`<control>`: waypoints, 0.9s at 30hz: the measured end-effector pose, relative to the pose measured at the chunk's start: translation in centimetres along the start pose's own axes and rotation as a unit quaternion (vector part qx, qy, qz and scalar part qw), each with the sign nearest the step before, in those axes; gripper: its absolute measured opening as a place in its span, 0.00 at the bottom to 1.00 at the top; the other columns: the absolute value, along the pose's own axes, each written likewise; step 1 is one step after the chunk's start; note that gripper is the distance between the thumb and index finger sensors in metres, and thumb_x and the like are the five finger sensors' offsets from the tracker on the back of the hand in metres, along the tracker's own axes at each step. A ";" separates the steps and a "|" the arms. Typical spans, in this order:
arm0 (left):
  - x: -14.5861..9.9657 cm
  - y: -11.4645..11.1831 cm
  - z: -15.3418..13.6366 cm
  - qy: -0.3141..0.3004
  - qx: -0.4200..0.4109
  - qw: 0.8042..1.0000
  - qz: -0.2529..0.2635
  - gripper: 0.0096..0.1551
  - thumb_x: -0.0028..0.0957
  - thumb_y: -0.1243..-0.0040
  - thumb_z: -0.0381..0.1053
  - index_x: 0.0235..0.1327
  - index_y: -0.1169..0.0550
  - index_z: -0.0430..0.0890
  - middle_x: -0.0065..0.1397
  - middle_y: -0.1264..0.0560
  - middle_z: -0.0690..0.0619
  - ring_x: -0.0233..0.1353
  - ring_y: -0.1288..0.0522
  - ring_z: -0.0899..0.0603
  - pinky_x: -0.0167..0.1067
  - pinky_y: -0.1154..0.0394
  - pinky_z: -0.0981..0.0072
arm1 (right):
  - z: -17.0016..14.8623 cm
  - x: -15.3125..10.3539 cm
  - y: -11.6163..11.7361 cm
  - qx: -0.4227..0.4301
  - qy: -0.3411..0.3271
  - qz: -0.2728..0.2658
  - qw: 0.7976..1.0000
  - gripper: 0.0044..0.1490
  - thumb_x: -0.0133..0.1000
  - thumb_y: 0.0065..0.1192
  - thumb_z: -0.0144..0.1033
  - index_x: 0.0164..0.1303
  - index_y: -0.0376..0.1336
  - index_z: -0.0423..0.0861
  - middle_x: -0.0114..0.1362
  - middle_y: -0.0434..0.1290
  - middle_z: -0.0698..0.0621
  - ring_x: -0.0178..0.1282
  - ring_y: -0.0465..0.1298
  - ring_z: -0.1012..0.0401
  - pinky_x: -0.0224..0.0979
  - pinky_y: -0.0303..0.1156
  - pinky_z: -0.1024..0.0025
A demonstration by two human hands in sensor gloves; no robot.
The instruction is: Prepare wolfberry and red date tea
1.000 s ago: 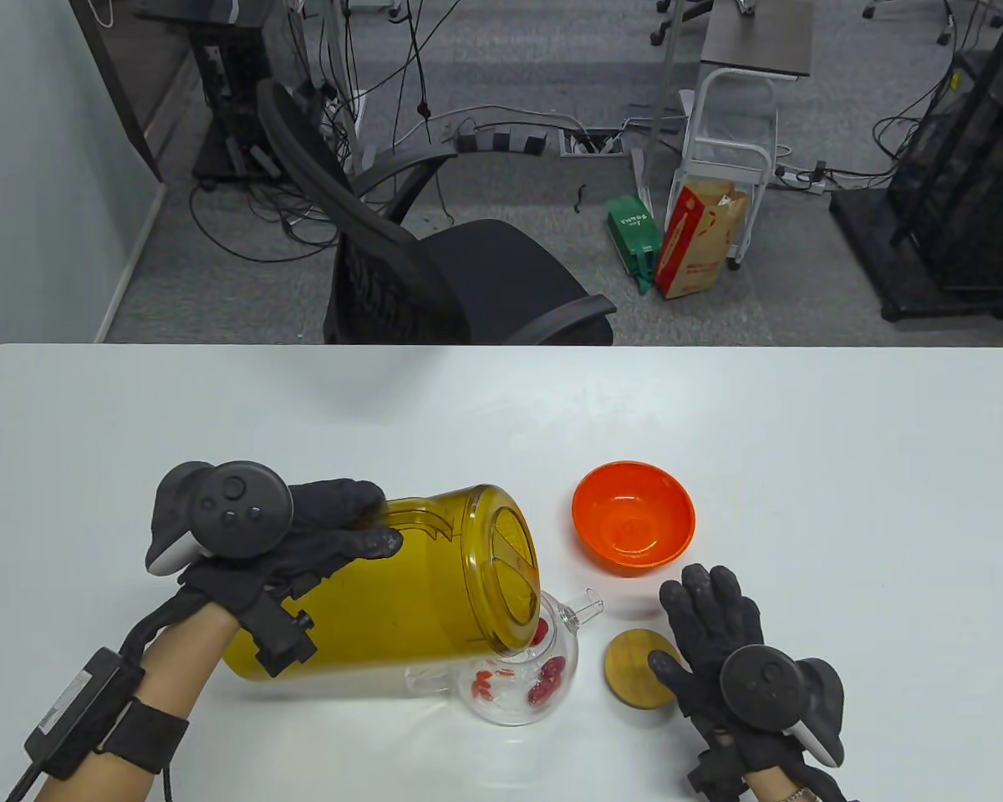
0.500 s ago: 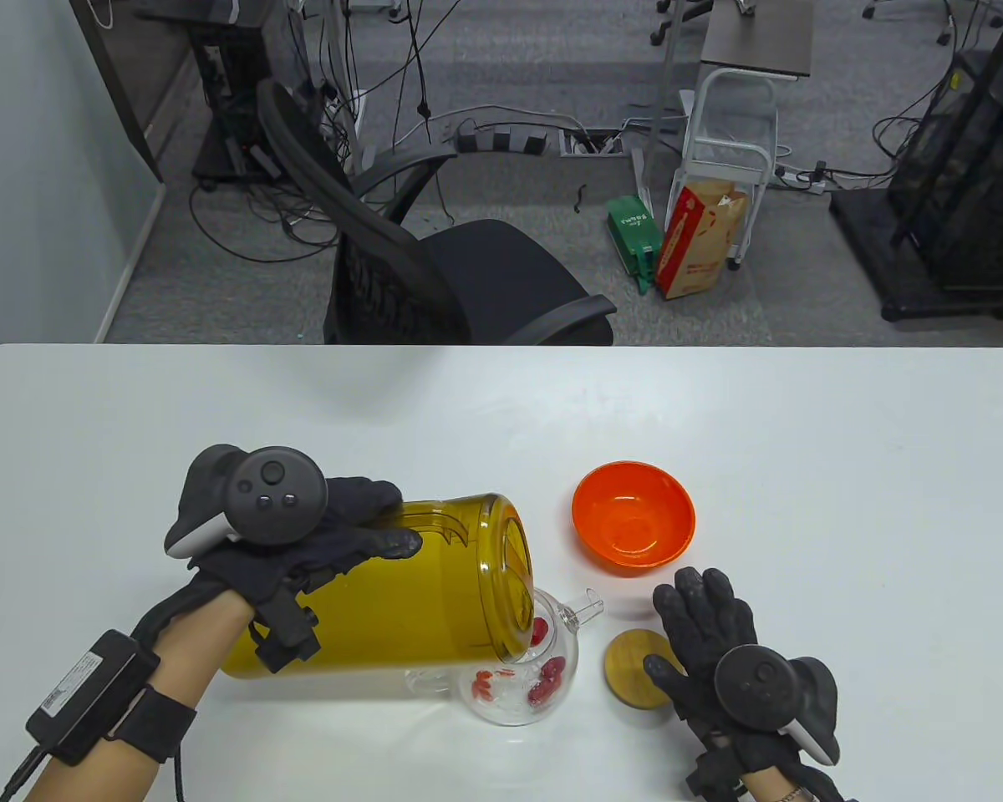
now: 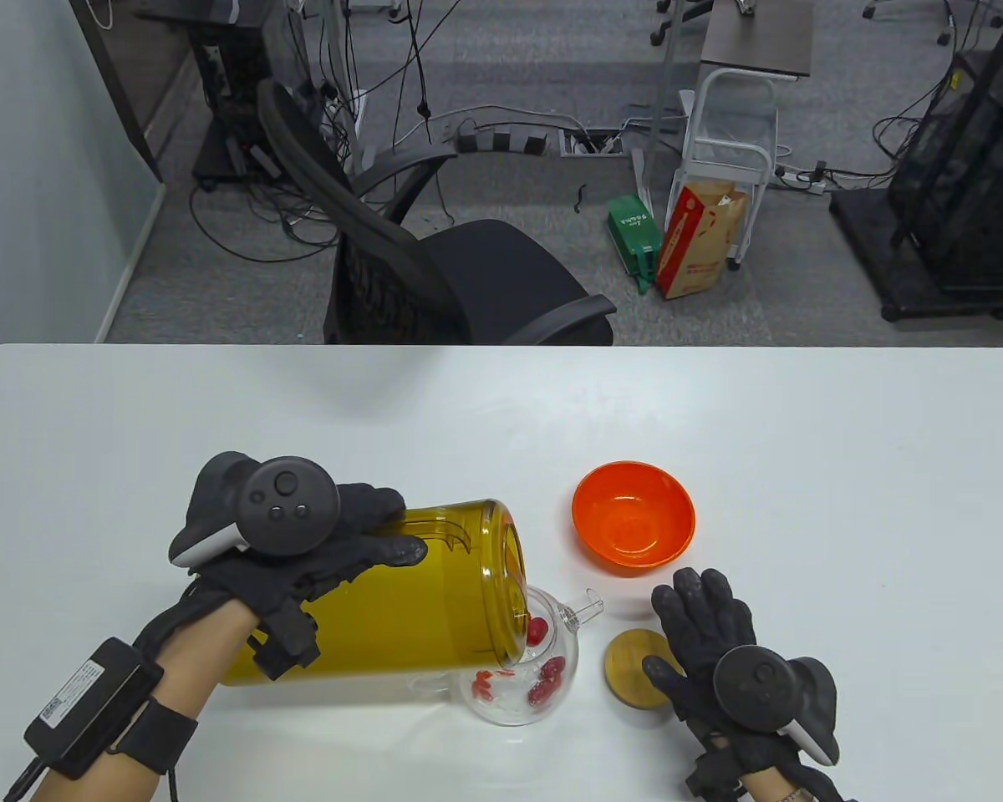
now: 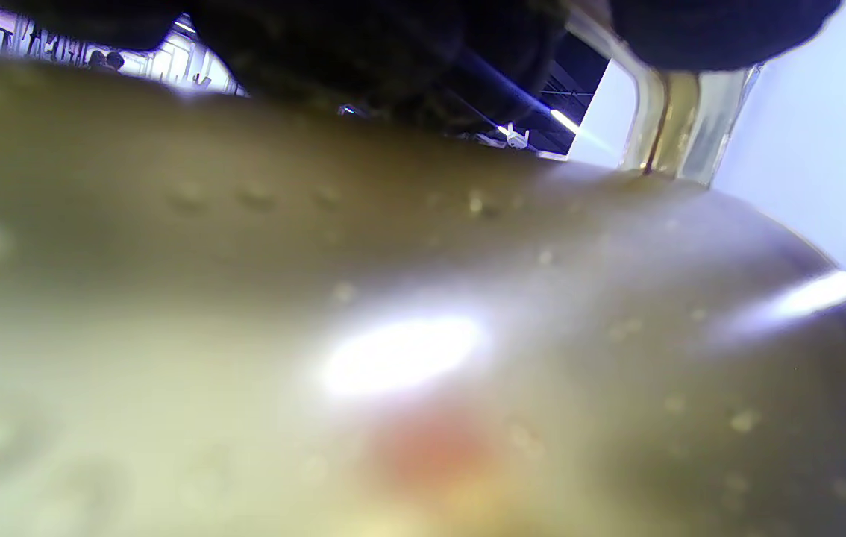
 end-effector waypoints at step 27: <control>0.2 0.2 1.1 0.018 0.036 0.999 -0.010 0.35 0.48 0.49 0.73 0.46 0.18 0.46 0.36 0.17 0.48 0.27 0.19 0.49 0.30 0.19 0.56 | 0.1 -0.1 -0.1 0.002 -0.003 0.000 1.000 0.49 0.59 0.68 0.42 0.85 0.46 0.44 0.90 0.41 0.45 0.86 0.34 0.48 0.82 0.35 0.43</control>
Point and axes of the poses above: the tracker on the back of each hand, its own z axis roughly to the thumb side, its own x axis roughly from the wrist to the fingertips, y = z × x, the point moved 5 cm from there along x, roughly from the wrist to the fingertips
